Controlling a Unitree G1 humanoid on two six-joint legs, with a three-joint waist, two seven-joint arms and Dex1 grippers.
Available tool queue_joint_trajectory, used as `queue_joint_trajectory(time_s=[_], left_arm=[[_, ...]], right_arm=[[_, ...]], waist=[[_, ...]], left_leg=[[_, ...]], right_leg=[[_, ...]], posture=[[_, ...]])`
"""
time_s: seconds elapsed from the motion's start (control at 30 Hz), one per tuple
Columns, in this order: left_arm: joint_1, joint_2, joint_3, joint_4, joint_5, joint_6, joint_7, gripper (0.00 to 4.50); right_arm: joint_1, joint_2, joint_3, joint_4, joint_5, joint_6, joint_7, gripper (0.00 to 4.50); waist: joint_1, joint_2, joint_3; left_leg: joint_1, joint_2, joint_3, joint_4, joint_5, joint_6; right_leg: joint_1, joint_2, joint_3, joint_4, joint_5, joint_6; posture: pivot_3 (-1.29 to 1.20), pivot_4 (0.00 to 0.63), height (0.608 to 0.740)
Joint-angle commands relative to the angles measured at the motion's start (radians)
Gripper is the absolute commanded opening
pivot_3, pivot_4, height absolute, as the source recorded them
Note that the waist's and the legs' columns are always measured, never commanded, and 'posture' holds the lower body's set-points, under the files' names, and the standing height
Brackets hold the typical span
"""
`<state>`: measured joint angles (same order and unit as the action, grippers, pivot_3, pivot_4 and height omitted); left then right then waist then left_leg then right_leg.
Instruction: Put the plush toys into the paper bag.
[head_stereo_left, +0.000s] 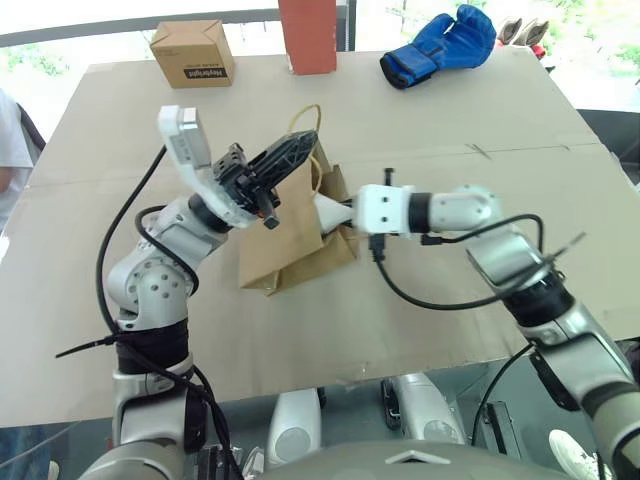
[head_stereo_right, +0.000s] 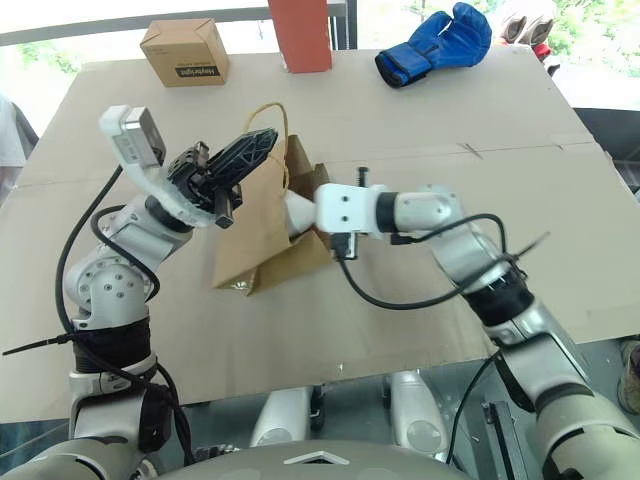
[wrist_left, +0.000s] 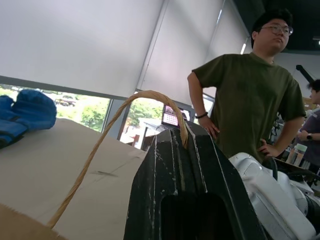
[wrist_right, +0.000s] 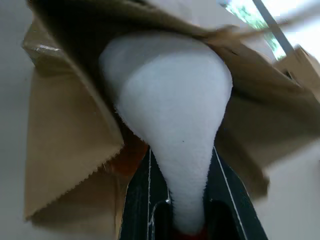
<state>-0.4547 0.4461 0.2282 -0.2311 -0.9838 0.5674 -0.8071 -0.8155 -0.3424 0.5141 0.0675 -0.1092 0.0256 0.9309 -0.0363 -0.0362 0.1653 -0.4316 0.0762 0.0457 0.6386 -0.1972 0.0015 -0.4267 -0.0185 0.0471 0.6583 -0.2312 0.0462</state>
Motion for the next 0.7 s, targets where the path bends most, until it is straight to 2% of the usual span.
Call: queue_joint_trajectory(time_s=[0.03, 0.37, 0.47, 0.67, 0.7], left_arm=[[-0.012, 0.01, 0.006, -0.037, -0.026, 0.014, -0.008, 0.0], [0.041, 0.001, 0.024, -0.101, -0.049, 0.036, 0.034, 0.0], [0.077, 0.006, 0.034, -0.127, -0.062, 0.039, 0.05, 0.0], [0.126, 0.034, 0.061, -0.143, -0.063, 0.027, 0.048, 0.0], [0.135, 0.041, 0.072, -0.143, -0.064, 0.024, 0.046, 0.0]], right_arm=[[-0.082, 0.071, 0.044, 0.146, -0.058, -0.16, -0.017, 0.04], [-0.181, 0.272, 0.045, 0.549, -0.117, -0.375, -0.103, 0.04], [-0.188, 0.314, 0.022, 0.626, -0.103, -0.417, -0.122, 0.98], [-0.114, 0.286, -0.002, 0.567, -0.079, -0.426, -0.075, 3.98], [-0.094, 0.268, -0.01, 0.533, -0.068, -0.408, -0.057, 3.98]], waist=[[0.0, 0.0, 0.0], [0.0, 0.0, 0.0], [-0.005, 0.0, 0.0], [-0.003, 0.0, 0.0], [-0.003, 0.0, 0.0]], left_leg=[[0.0, 0.0, 0.0, 0.0, 0.0, 0.0], [0.0, 0.0, 0.0, -0.001, 0.0, 0.0], [0.0, 0.0, 0.0, -0.001, 0.0, 0.0], [0.001, 0.001, 0.0, -0.001, 0.0, 0.0], [0.001, 0.001, 0.0, -0.001, 0.0, 0.0]], right_leg=[[0.0, 0.0, 0.0, 0.0, 0.0, 0.0], [0.0, -0.001, 0.0, 0.001, 0.0, 0.0], [0.0, -0.001, 0.0, 0.001, 0.0, 0.0], [0.0, -0.001, -0.001, 0.002, 0.0, 0.0], [0.0, -0.001, -0.001, 0.002, 0.0, 0.0]], posture=[[0.0, 0.15, 0.74], [0.0, 0.15, 0.74], [0.0, 0.15, 0.74], [0.0, 0.15, 0.74], [0.0, 0.15, 0.74]])
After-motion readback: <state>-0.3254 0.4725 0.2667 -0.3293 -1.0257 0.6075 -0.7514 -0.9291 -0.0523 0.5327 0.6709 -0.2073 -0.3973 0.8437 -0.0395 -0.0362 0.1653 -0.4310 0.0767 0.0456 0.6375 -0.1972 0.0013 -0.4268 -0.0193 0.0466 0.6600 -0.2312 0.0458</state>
